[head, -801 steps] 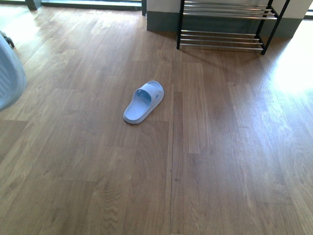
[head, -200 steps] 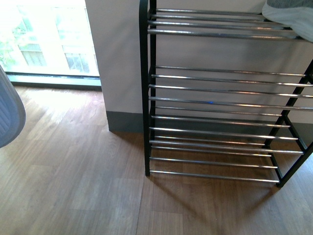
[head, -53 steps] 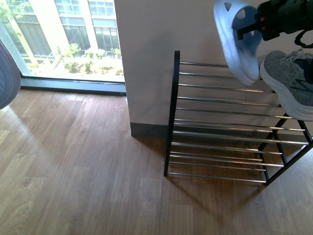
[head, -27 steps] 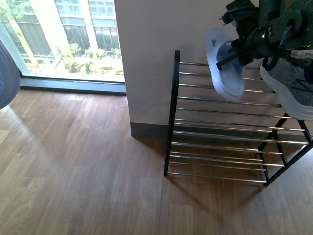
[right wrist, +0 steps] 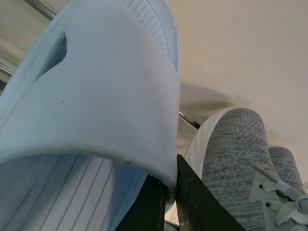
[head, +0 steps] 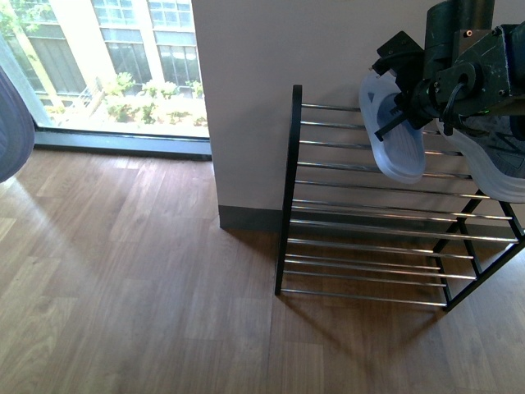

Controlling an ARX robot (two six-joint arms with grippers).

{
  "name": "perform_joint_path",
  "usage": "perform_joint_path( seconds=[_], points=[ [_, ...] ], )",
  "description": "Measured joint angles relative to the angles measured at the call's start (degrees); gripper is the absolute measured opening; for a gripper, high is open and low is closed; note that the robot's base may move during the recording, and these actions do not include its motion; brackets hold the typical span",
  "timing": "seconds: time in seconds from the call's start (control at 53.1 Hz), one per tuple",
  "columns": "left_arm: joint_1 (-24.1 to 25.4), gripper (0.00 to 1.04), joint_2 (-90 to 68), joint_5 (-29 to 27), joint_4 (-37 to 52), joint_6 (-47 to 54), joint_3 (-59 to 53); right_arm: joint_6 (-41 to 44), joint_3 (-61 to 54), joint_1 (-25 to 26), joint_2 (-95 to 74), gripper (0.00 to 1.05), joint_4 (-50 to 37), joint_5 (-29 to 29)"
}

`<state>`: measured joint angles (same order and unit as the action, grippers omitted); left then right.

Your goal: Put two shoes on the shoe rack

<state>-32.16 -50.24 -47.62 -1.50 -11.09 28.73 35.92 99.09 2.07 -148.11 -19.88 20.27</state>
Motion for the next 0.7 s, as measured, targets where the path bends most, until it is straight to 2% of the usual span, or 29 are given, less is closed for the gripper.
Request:
perform_joint_path(
  seconds=[0.301, 0.64, 0.697],
  points=[
    [0.0, 0.03, 0.0, 0.0, 0.0, 0.0, 0.0, 5.14, 0.59, 2.45, -1.68, 0.02, -1.68, 1.97],
    [0.0, 0.03, 0.0, 0.0, 0.0, -0.02, 0.0, 8.96, 0.63, 2.89, -2.16, 0.02, -2.54, 2.38],
    [-0.02, 0.03, 0.0, 0.0, 0.0, 0.0, 0.0, 9.16, 0.63, 2.89, -2.16, 0.08, -2.51, 2.32]
  ],
)
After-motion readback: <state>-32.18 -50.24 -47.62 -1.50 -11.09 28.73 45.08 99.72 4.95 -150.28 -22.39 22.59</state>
